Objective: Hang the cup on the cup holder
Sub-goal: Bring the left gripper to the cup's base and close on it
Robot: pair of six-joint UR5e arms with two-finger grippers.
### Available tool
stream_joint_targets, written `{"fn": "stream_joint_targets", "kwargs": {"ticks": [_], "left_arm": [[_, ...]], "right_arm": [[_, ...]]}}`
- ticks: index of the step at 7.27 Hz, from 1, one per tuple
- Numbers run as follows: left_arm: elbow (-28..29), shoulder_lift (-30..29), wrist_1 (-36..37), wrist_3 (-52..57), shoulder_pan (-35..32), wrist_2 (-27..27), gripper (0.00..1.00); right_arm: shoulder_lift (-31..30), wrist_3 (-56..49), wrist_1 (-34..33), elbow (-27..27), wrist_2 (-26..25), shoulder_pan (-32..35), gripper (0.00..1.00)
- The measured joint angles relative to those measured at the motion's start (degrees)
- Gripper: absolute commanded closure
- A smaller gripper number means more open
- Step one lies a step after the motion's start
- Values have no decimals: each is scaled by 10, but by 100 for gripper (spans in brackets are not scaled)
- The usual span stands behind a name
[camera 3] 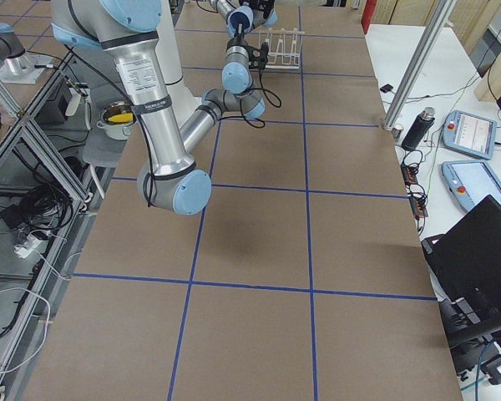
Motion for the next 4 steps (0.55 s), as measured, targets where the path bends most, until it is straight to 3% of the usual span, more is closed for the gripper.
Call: {"fn": "stream_joint_targets", "kwargs": {"ticks": [4], "left_arm": [[1,-1,0,2,11,1,2]], "right_arm": [[0,0,0,1,14,0,100]]}}
